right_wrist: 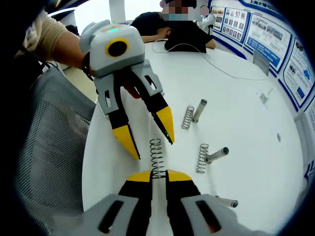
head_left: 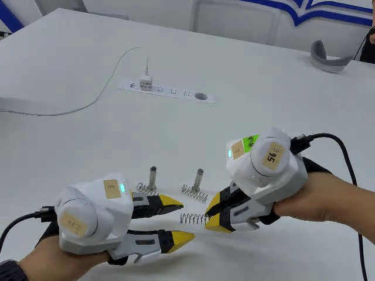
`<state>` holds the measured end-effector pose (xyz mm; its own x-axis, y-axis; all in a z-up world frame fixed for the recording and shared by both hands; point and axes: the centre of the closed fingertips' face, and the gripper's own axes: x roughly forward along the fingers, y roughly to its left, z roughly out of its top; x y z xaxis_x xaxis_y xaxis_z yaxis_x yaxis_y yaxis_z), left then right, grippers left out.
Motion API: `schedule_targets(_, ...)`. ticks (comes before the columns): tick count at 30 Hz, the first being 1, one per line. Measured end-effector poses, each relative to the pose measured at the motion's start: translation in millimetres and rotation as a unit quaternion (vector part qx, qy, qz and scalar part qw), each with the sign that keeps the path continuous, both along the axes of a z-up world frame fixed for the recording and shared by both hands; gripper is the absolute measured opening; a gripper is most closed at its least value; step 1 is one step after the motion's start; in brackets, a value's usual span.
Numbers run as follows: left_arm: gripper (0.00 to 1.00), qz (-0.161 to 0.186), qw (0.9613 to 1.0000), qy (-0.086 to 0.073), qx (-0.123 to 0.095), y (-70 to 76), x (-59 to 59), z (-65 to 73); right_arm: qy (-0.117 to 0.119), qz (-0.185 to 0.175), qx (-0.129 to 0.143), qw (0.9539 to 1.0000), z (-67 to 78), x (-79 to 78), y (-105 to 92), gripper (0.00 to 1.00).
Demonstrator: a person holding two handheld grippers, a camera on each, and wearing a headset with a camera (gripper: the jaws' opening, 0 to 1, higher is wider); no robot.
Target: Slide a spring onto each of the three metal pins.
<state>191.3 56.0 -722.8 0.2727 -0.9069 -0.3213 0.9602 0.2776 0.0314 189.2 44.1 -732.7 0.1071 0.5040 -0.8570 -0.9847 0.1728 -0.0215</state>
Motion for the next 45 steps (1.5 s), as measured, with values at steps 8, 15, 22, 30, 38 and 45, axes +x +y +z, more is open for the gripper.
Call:
schedule_targets(8, 0.17, -0.012, 0.9997, -0.017, 0.013, -3.2, -2.5, -4.1, 0.0, 0.011, -0.004, 0.9999, 2.0, -3.6, 1.8, 0.11)
schedule_targets(15, 0.13, -0.015, 0.9993, -0.029, 0.018, -3.4, -1.1, -4.8, 0.0, 0.017, -0.005, 0.9998, 8.2, -5.9, 2.3, 0.11)
schedule_targets(22, 0.12, -0.017, 0.9992, -0.029, 0.021, -3.5, -1.1, -6.4, -0.006, 0.022, 0.003, 0.9997, 21.2, -7.4, 8.0, 0.11)
schedule_targets(30, 0.11, -0.02, 0.9993, -0.023, 0.022, -6.8, -4.1, -7.5, -0.016, 0.026, 0.018, 0.9994, 34.5, -9.0, 19.2, 0.11)
schedule_targets(38, 0.11, -0.024, 0.9993, -0.021, 0.02, -9.7, -6.4, -6.1, -0.026, 0.033, 0.025, 0.9988, 41.7, -10.2, 30.5, 0.11)
schedule_targets(45, 0.11, -0.023, 0.9994, -0.021, 0.017, -11.0, -6.8, -6.9, -0.017, 0.033, 0.026, 0.999, 41.6, -11.9, 33.5, 0.12)
